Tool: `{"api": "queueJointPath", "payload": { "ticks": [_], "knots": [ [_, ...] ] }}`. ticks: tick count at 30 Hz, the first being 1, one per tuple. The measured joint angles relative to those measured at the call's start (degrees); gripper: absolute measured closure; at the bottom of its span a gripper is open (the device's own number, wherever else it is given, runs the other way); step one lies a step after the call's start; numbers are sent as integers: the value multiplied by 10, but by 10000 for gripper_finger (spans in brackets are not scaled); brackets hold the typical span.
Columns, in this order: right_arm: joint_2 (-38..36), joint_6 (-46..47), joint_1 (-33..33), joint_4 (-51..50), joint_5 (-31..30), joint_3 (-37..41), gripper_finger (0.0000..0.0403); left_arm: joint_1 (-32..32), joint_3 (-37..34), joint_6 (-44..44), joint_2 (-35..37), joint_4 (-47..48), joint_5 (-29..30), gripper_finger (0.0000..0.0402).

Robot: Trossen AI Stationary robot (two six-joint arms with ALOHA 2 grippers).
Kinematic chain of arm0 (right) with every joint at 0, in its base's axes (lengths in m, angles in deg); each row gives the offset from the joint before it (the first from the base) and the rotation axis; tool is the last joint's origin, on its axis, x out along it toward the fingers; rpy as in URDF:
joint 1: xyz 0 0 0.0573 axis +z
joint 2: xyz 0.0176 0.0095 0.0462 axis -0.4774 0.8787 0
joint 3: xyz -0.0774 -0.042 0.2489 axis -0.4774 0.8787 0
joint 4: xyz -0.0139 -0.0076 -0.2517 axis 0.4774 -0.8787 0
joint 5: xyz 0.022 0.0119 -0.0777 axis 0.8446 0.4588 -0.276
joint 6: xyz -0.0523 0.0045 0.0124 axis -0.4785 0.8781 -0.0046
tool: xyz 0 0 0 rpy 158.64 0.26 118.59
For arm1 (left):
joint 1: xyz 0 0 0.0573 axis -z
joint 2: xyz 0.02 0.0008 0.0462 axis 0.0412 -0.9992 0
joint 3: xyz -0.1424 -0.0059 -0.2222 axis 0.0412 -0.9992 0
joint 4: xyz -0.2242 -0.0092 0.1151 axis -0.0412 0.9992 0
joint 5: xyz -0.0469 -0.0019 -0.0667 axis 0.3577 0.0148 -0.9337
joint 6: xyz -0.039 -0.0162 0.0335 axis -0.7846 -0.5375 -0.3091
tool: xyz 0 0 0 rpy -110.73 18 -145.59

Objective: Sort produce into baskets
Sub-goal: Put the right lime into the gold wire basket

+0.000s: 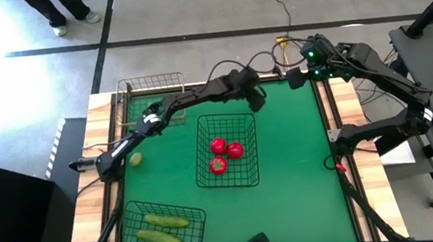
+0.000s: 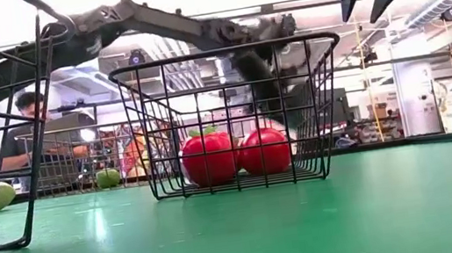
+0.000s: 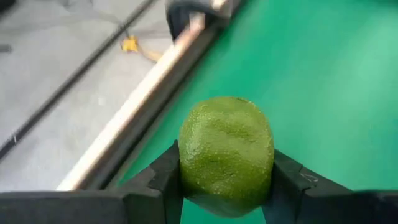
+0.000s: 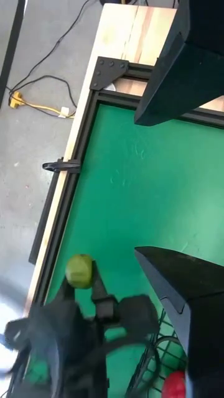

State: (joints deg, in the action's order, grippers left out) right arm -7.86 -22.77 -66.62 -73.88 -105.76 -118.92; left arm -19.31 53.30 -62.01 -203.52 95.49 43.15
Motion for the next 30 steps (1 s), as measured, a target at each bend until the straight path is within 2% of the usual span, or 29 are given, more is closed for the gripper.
{"api": "queueJointPath", "payload": {
  "ticks": [2,7,13,18,22,30],
  "knots": [
    [-3,-1,0,0,0,0,78,3,-13,0,25,-20,2,264],
    [-13,-7,0,0,-6,0,78,-3,-16,0,91,20,32,264],
    [-28,-14,0,4,-16,0,78,-23,-17,-2,161,134,59,264],
    [-44,-14,0,4,-16,0,78,-22,-49,19,238,211,131,263],
    [-63,-11,1,4,-16,0,78,-38,-157,4,320,197,143,263],
    [-98,16,18,4,-16,0,78,-106,-497,-75,524,147,161,263]
  ]
}}
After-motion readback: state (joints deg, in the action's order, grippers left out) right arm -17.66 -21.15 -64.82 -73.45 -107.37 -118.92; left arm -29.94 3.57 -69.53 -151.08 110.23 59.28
